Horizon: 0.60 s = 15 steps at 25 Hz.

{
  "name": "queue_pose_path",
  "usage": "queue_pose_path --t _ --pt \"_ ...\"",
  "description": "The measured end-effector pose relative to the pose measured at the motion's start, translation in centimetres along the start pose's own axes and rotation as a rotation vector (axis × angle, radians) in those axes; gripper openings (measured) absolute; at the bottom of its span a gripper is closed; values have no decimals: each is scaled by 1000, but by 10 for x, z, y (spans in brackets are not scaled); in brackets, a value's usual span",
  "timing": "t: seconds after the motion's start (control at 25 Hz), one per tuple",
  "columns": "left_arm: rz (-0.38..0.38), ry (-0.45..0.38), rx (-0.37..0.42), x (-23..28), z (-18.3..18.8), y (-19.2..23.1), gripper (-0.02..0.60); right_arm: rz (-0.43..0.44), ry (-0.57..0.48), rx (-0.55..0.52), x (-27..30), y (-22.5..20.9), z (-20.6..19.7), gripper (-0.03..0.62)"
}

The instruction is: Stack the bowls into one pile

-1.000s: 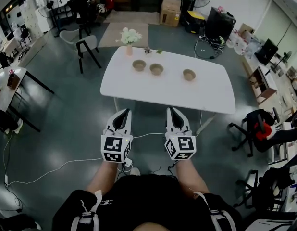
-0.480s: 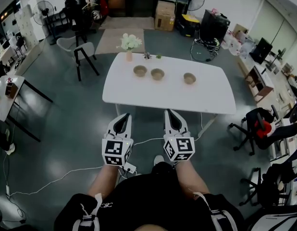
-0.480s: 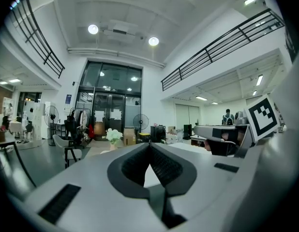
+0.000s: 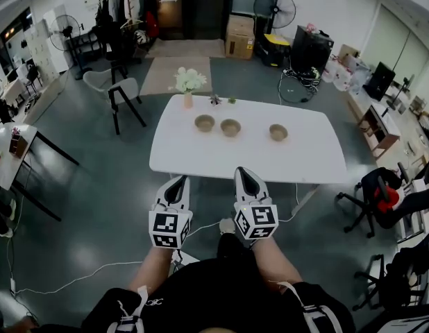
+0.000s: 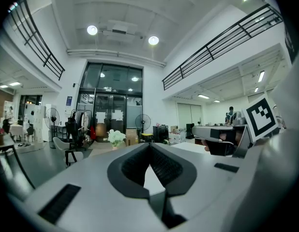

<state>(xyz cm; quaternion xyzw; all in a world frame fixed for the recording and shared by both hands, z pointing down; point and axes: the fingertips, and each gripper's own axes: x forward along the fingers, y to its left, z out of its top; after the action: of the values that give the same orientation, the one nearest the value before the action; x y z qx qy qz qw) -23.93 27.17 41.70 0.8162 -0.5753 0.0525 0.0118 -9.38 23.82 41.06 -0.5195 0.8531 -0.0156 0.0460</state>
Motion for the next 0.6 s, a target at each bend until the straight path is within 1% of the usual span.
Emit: queue_pose_path --t 0.12,0.24,0.44,0.6 --pt "5 4 1 43 3 13 12 10 -1 6 41 -21 -3 15" --pt "16 8 -2 98 6 26 12 26 4 5 89 -50 -7 15" --pt "29 25 -1 204 14 46 12 47 17 10 180 -111 -12 15" --pt "50 33 -1 290 35 64 12 70 16 -3 257 -161 0 15"
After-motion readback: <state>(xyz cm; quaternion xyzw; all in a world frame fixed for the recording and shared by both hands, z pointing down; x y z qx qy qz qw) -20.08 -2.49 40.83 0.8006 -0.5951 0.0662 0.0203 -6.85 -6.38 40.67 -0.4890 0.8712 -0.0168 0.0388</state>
